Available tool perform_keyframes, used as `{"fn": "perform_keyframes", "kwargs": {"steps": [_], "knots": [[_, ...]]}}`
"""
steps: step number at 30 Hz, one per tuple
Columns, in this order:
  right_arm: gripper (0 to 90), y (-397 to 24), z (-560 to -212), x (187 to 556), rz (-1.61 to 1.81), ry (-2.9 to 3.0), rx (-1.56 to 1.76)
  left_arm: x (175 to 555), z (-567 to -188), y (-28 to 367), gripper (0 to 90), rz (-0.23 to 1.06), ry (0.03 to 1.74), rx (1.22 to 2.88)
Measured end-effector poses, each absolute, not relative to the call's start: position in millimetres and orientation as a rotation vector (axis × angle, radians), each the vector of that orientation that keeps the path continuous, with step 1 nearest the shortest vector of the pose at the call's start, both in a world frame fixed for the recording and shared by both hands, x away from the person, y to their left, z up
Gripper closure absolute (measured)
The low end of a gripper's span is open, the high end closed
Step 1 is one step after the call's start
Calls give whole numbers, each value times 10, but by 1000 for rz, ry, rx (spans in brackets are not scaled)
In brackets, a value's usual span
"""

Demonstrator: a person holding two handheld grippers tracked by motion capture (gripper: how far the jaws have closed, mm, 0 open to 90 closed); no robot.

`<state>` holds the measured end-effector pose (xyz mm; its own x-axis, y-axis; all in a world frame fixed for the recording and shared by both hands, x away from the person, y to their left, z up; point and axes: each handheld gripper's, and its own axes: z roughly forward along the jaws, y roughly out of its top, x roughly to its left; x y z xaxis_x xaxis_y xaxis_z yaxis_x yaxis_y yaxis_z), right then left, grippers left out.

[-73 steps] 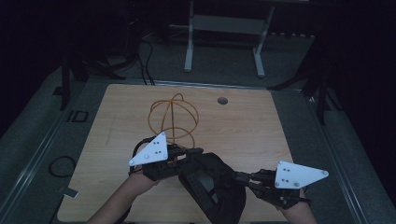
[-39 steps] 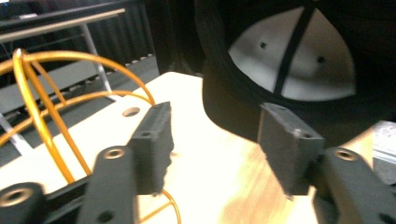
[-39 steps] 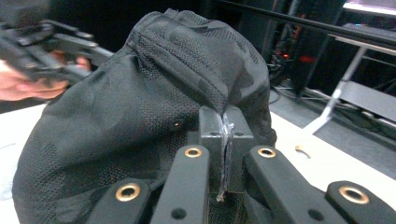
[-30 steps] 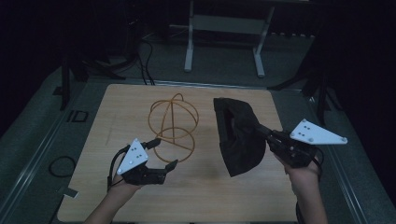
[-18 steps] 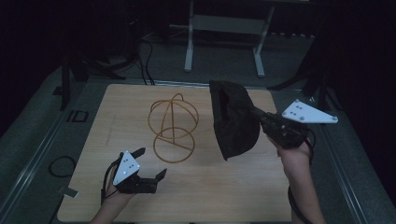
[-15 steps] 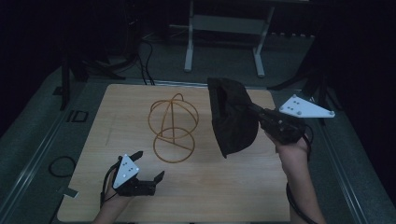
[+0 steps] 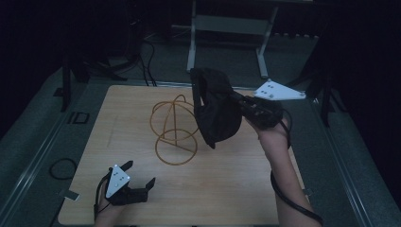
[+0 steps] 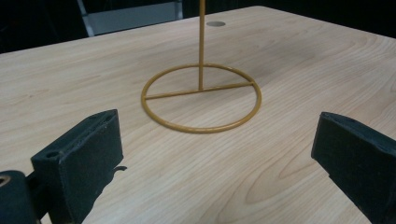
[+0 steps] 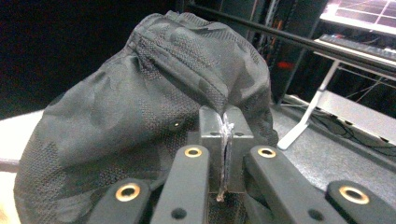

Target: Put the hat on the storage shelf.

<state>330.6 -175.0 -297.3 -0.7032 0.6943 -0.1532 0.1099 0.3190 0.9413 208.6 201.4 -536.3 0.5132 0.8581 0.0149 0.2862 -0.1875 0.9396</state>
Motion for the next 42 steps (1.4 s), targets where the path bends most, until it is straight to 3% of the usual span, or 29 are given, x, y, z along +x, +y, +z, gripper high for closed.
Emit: {"fn": "perform_keyframes", "kwargs": {"steps": [17, 42], "knots": [[888, -1042, -3116, 3500, 1345, 2222, 628, 2087, -5399, 2083, 26, 702, 1004, 1714], [857, -569, -3378, 3740, 1337, 2309, 670, 2081, -5413, 2099, 27, 686, 1007, 1705]]}}
